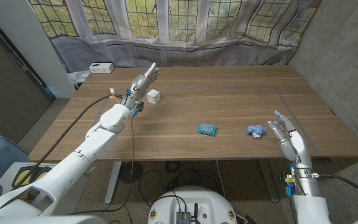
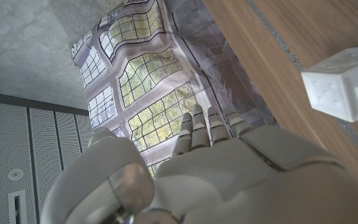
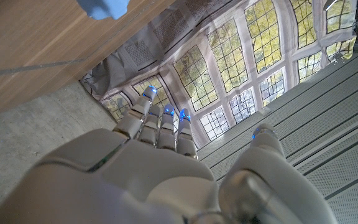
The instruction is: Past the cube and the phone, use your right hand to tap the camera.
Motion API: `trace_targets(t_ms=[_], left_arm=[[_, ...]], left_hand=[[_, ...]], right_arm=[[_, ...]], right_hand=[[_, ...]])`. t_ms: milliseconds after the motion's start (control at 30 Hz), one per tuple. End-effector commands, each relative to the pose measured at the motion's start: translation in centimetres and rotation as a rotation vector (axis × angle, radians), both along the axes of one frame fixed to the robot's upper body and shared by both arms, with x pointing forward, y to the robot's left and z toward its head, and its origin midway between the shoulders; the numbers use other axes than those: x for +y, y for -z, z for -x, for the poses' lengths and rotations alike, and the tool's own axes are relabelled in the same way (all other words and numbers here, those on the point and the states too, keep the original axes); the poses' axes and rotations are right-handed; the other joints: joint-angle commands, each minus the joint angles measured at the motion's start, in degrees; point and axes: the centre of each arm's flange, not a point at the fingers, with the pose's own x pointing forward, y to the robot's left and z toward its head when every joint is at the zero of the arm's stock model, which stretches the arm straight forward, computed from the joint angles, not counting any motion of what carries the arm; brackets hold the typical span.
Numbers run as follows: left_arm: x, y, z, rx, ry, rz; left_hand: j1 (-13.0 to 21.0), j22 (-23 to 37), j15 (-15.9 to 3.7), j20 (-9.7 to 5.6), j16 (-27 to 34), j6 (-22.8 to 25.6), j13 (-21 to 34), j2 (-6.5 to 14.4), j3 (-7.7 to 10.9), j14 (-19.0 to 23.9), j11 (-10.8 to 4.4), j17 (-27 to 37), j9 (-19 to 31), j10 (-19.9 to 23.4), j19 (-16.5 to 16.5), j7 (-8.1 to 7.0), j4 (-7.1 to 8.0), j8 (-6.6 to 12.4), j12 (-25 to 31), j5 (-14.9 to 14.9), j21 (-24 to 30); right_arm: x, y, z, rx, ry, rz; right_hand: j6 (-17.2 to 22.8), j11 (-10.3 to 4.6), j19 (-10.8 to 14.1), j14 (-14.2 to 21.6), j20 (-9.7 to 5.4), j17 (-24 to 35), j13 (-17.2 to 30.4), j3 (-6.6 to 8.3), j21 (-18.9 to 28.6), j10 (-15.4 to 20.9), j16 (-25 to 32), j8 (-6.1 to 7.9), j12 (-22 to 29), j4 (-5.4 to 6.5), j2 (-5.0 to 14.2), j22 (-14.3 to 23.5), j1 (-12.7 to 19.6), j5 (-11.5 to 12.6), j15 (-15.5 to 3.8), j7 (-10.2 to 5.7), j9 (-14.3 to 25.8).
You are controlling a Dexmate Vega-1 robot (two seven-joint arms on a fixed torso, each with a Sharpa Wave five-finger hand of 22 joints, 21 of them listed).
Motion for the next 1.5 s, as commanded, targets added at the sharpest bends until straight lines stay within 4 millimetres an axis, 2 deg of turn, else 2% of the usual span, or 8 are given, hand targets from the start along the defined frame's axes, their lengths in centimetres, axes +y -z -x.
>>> trace_targets(t_ms=[33, 833, 1067, 1500], left_arm=[[0.0, -0.1, 0.1, -0.003, -0.003, -0.005], [0.0, -0.1, 0.1, -0.004, -0.013, -0.002], [-0.3, 0.0, 0.3, -0.008, -0.012, -0.006], [-0.3, 0.2, 0.8, -0.013, -0.035, -0.008]], left_hand=[[0.7, 0.2, -0.03, 0.44, -0.1, 0.6, 0.2, -0.1, 0.27, 0.4, -0.08, 0.3, 0.3, 0.5, -0.2, -0.04, -0.14, -0.18, -0.3, -0.1, -0.3], [0.8, 0.2, 0.01, 0.51, -0.1, 0.8, 0.2, 0.0, 0.41, 0.5, 0.14, 0.3, 0.3, 0.5, -0.2, -0.02, -0.17, -0.19, -0.5, -0.1, -0.3], [0.8, 0.3, -0.02, 0.56, -0.1, 0.9, 0.2, 0.0, 0.45, 0.5, -0.04, 0.3, 0.3, 0.5, -0.2, -0.11, -0.18, -0.17, -0.5, -0.1, -0.3], [0.8, 0.3, -0.01, 0.59, -0.1, 1.0, 0.2, 0.0, 0.52, 0.5, -0.04, 0.3, 0.3, 0.6, -0.3, -0.12, -0.20, -0.18, -0.5, -0.1, -0.3]], right_arm=[[0.3, -0.2, 0.1, -0.015, 0.098, 0.080], [1.1, -0.4, -0.4, -0.031, 0.261, 0.262], [1.3, -0.2, -0.5, -0.051, 0.278, 0.268], [1.5, -0.3, -0.5, -0.016, 0.376, 0.400]], right_hand=[[0.6, -0.34, -0.2, -0.1, -0.30, 0.0, 0.2, 0.52, -0.2, 0.2, -0.2, 0.18, -0.1, 0.01, 0.09, 0.2, 0.9, 0.2, -0.54, -0.32, 0.3], [0.8, -0.81, -0.2, 0.0, -0.50, 0.0, 0.2, 0.57, -0.3, 0.1, -0.4, 0.01, -0.3, -0.04, 0.00, 0.2, 1.1, 0.1, -0.88, -0.98, 0.4], [0.9, -0.87, -0.9, -0.8, -1.29, 0.1, 0.3, 0.42, -0.6, 0.0, -0.9, -0.07, -0.5, -0.02, -0.28, 0.2, 1.0, 0.1, -1.29, -1.38, 0.4], [1.2, -1.14, -1.1, -1.1, -1.40, 0.1, 0.3, 0.24, -0.7, -0.2, -1.1, -0.10, -0.6, 0.11, -0.49, 0.2, 0.8, 0.1, -1.39, -1.86, 0.4]])
